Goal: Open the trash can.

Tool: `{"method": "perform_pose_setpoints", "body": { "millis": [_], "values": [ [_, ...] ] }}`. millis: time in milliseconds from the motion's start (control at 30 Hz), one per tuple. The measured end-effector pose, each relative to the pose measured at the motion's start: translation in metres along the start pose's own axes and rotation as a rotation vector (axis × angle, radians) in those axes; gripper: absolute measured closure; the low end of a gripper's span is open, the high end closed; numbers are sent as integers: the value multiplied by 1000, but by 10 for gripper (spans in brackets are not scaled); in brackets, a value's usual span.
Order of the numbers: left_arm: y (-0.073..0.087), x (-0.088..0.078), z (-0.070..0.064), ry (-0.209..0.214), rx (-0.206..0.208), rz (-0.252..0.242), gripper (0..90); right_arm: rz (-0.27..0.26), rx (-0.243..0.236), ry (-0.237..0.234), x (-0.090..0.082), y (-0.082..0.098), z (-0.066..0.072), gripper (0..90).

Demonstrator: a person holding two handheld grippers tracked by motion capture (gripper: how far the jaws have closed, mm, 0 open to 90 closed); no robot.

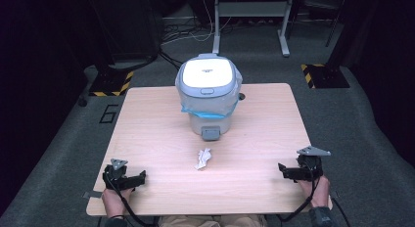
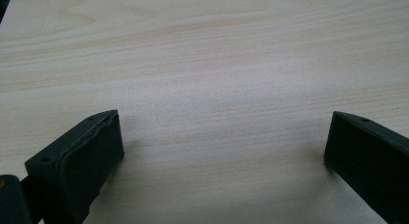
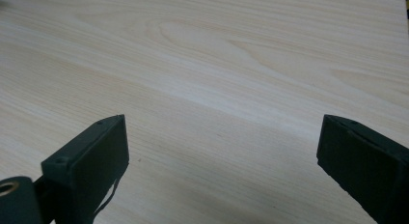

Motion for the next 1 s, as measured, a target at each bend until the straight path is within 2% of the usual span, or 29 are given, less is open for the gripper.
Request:
{"method": "perform_pose_setpoints", "body": {
  "millis": [200, 467, 633, 733, 1000],
  "values": [
    [0, 0, 0, 0, -1, 0, 0, 7, -15, -17, 3, -7, 6, 41],
    [0, 0, 0, 1, 0, 0, 0, 26, -43, -63, 13, -24, 21, 43],
    [0, 0, 0, 2, -1, -1, 0, 20, -61, -74, 16, -33, 29, 46],
    [0, 0, 0, 2, 1, 0, 0, 22, -73, -101, 21, -41, 34, 48],
    [0, 0, 0, 2, 0, 0, 0, 19, -108, -134, 30, -54, 48, 55]
  ]
}}
Point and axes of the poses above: each handheld gripper's, and its own axes: x roughly forward along the jaws, y roughly out of its underside, z roughly to its left, the point moved 1 cm from there along x, roughly forward along the jaws, and after that the axes turned 8 degrees about -y, right-handed, at the moved point
